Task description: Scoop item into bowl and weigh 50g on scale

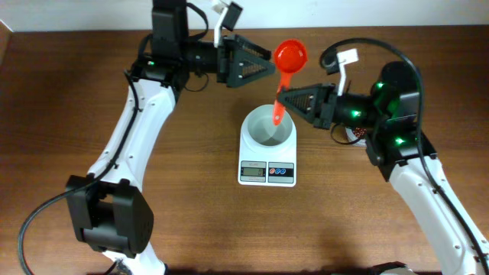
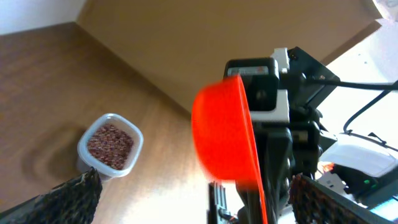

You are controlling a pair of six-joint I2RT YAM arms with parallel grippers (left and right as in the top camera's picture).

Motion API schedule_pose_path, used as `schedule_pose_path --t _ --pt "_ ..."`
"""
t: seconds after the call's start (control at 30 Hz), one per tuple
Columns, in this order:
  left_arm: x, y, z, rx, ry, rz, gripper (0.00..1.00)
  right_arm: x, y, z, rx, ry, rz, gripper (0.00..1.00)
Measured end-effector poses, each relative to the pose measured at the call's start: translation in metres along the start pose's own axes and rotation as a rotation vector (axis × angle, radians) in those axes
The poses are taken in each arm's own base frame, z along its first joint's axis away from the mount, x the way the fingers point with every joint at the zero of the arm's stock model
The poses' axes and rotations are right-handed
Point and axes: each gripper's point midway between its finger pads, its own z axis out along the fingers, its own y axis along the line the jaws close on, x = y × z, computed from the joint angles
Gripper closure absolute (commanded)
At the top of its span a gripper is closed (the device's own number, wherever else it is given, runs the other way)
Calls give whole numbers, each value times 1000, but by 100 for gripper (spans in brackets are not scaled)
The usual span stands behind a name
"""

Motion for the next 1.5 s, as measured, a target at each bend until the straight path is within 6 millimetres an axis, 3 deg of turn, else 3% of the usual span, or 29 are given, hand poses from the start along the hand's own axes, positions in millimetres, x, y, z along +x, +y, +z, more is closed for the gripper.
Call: schedule_pose_path --t 0.1,0.23,0.43,0.5,0.53,0.6,0.73,0.83,0.87,0.9,0.97,1.07,1.13,1.27,1.37,1.5 --pt "3 -6 11 22 17 -19 16 10 -4 12 -15 37 17 96" --pt "5 -9 16 31 25 -27 50 15 -15 18 -11 54 39 96" --pt "5 -8 17 25 24 -36 49 1 -5 19 -45 11 -79 96" --pt "5 -8 17 26 24 -36 54 -3 -7 19 -30 -7 -87 96" --pt "5 -8 17 26 24 -37 61 -4 -9 19 -20 -17 -87 96" --pt "5 -9 17 33 26 -37 85 -9 -13 19 6 -40 -90 96" --pt "8 -18 18 76 43 -52 100 -18 -22 18 50 -85 -101 96" --pt "8 -18 18 79 44 -60 100 -18 -21 18 49 -87 -105 96" --pt "8 -19 18 80 45 -63 100 -18 -21 18 49 -87 -105 89" --pt "8 -18 18 79 45 -63 100 -19 -21 18 48 -88 -107 75" --pt "8 -19 18 81 45 -62 100 -19 -21 18 50 -91 -111 59" --pt "7 -18 18 75 42 -60 100 -19 -20 18 48 -90 -115 52" --pt "4 -12 15 43 28 -87 100 -20 -21 15 43 -87 -112 41" --pt "-10 22 -9 -122 -68 -297 100 -18 -23 5 25 -65 -96 38" --pt "-21 54 -33 -262 -205 -601 100 -5 -27 5 19 -13 -21 39" --pt "-23 64 -21 -301 -284 -861 100 8 -21 21 15 19 27 38"
